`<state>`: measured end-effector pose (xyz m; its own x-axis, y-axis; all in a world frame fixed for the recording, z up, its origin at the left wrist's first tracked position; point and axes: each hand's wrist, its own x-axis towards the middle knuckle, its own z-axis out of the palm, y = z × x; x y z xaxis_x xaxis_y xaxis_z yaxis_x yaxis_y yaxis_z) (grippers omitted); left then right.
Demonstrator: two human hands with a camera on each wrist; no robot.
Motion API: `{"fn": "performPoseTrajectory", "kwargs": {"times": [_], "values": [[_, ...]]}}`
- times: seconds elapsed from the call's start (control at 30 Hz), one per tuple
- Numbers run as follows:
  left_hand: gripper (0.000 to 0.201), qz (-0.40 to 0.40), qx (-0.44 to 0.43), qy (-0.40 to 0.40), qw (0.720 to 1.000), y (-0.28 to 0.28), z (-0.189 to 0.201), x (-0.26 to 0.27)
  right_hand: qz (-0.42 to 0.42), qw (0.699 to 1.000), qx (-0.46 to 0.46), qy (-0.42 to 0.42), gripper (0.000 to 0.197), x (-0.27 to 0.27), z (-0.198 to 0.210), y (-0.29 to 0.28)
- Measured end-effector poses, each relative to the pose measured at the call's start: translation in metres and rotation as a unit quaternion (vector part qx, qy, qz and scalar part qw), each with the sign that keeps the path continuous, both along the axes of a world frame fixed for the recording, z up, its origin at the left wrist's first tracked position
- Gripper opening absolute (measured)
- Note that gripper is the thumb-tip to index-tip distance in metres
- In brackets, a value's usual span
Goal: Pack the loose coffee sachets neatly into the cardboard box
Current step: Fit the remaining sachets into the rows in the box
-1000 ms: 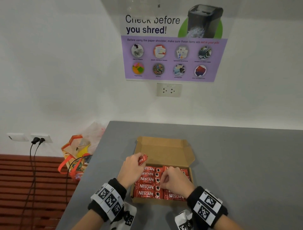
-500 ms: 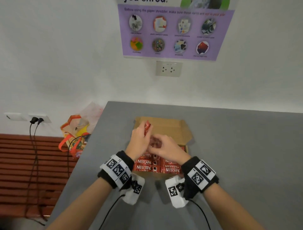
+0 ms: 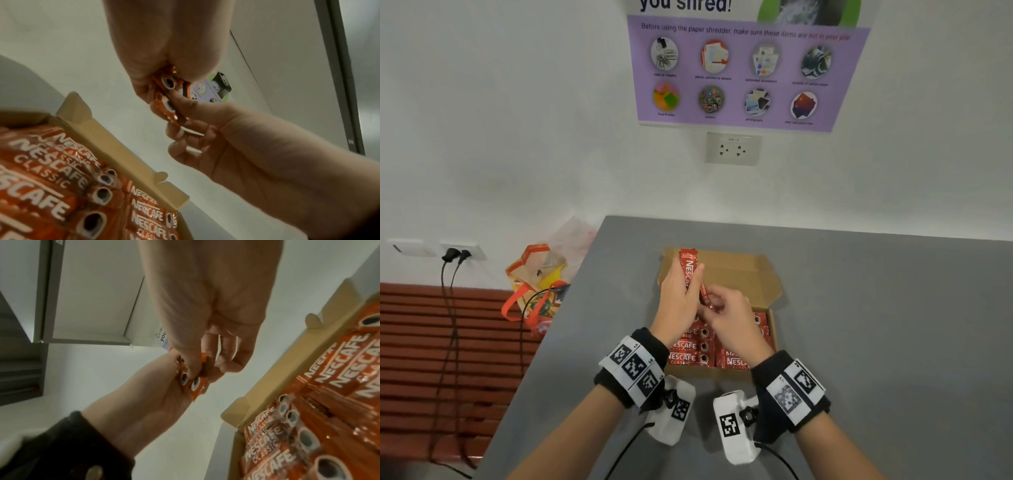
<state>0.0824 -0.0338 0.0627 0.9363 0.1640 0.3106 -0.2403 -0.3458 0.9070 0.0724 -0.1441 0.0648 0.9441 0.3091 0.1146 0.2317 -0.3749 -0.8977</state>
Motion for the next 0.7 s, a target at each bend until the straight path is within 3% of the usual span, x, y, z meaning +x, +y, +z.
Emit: {"fn": "performPoseTrajectory", "kwargs": {"times": [0.17,0.3,0.4,0.57,0.7], "values": [[0.020,0.012,-0.072,0.048,0.996,-0.005,0.001,-0.003,-0.019,0.999,0.024,0.025,0.021,-0.006,-0.001,-0.011],[0.034,0.008,-0.118,0.112,0.987,-0.006,-0.004,-0.002,-0.057,0.996,0.042,0.060,0.016,-0.011,-0.012,-0.021],[0.040,0.014,-0.127,0.129,0.983,-0.006,-0.009,-0.004,-0.086,0.991,0.045,0.090,0.022,-0.011,-0.022,-0.026],[0.032,0.008,-0.145,0.152,0.978,-0.007,-0.011,-0.007,-0.125,0.981,0.103,0.108,0.012,-0.008,-0.025,-0.027],[0.032,0.038,-0.179,0.147,0.972,-0.004,-0.009,-0.006,-0.117,0.981,0.112,0.110,0.015,-0.005,-0.025,-0.028]]}}
